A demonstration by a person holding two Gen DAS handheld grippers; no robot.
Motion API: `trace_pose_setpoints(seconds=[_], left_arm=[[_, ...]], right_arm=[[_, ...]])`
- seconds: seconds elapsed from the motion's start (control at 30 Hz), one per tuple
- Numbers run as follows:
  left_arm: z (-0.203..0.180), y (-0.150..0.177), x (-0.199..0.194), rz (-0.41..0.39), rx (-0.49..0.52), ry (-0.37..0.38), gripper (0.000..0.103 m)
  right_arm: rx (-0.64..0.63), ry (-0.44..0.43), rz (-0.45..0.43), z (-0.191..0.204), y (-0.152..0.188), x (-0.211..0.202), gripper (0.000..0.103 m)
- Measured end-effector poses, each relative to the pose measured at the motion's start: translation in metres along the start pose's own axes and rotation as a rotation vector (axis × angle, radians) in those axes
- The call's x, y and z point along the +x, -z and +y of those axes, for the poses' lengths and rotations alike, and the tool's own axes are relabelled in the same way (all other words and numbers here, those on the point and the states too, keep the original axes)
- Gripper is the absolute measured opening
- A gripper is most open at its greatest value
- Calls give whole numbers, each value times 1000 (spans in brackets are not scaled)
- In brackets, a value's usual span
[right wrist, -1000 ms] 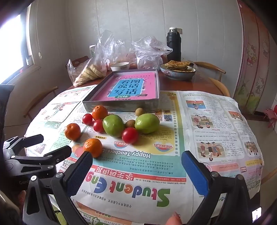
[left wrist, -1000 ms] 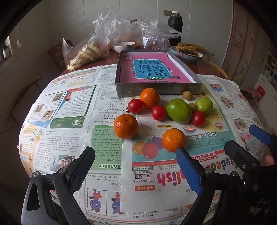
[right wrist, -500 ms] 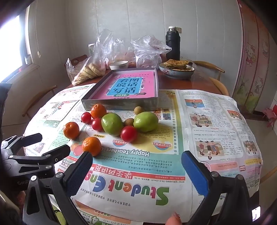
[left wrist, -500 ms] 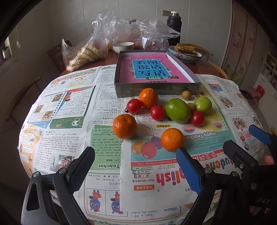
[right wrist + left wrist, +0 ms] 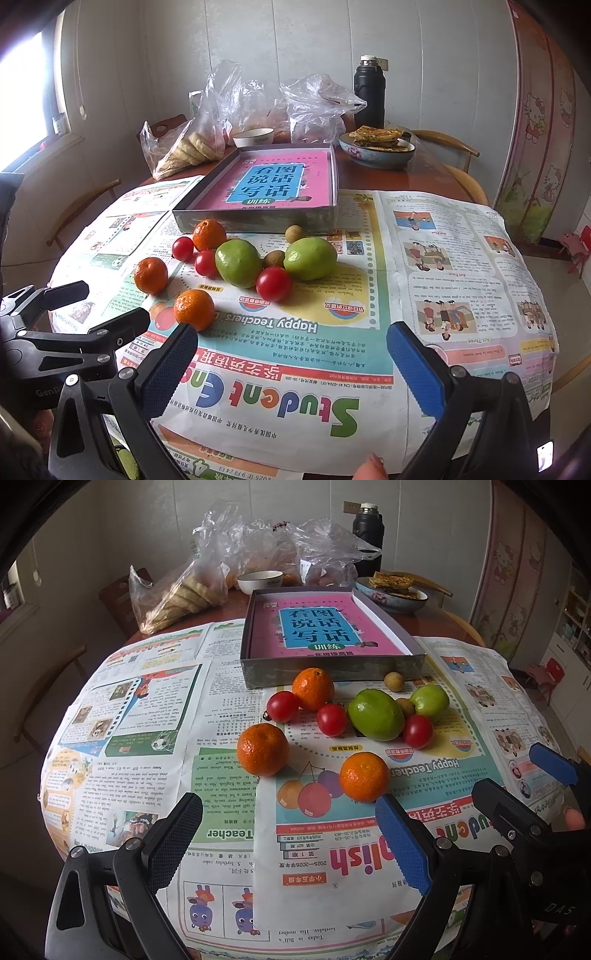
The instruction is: Organize fruits
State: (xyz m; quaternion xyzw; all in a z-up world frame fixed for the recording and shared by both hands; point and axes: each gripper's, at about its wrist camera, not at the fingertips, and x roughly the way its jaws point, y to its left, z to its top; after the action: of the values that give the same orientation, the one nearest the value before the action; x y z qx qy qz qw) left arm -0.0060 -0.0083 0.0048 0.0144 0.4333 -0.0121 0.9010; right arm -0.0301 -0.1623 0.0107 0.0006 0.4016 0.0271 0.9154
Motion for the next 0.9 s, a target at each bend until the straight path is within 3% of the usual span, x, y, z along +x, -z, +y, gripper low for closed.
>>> trace_pose_setpoints(seconds=[0.9], left_arm=[[3, 1, -1, -3, 0, -2, 95]], right_arm=[[-9, -11, 9, 5, 1, 3, 103]])
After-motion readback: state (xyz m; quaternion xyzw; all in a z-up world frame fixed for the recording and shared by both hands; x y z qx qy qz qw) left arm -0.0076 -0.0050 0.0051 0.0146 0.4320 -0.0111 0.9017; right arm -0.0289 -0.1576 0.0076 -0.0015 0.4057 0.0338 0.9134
